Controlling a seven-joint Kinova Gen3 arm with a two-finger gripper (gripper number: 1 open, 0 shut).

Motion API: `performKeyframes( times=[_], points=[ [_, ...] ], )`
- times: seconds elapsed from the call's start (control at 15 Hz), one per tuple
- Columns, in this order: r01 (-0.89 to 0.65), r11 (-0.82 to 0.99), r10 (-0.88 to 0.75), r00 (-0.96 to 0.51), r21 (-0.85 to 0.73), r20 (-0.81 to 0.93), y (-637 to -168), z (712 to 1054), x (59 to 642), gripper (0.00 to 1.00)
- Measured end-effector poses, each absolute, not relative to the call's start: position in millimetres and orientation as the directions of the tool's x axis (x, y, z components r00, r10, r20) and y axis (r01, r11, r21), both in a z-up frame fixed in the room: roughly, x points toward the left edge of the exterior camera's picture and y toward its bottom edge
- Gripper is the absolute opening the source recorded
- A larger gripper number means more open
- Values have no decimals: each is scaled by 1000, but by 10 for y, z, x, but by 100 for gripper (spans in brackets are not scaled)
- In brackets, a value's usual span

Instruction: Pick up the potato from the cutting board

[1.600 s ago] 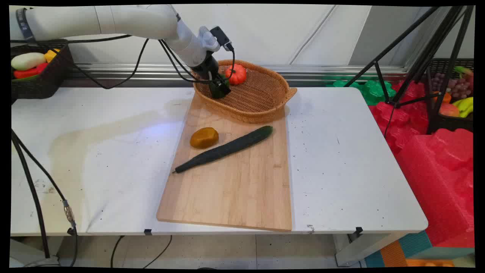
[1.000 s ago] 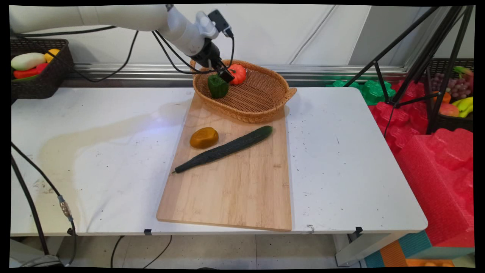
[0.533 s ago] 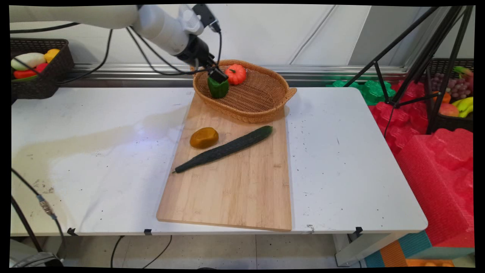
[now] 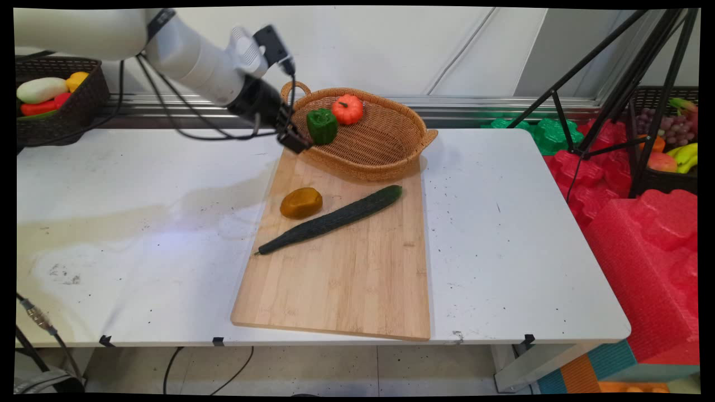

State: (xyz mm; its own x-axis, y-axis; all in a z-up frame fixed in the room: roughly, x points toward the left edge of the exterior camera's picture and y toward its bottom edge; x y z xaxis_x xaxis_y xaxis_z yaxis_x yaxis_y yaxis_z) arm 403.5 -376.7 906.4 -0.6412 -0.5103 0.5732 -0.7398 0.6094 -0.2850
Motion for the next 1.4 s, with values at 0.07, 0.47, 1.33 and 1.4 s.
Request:
performKeyframes(
  times=[0.07,0.47,1.33,1.4],
  points=[
    [-735,617,-513,-646,-280,566,-3689,9049,4047,100],
    [-722,646,-538,-660,-247,524,-3341,8920,4068,100],
    [-726,664,-595,-658,-179,461,-3301,8465,3783,100],
    [-727,664,-600,-658,-176,456,-3335,8412,3749,100]
  ],
)
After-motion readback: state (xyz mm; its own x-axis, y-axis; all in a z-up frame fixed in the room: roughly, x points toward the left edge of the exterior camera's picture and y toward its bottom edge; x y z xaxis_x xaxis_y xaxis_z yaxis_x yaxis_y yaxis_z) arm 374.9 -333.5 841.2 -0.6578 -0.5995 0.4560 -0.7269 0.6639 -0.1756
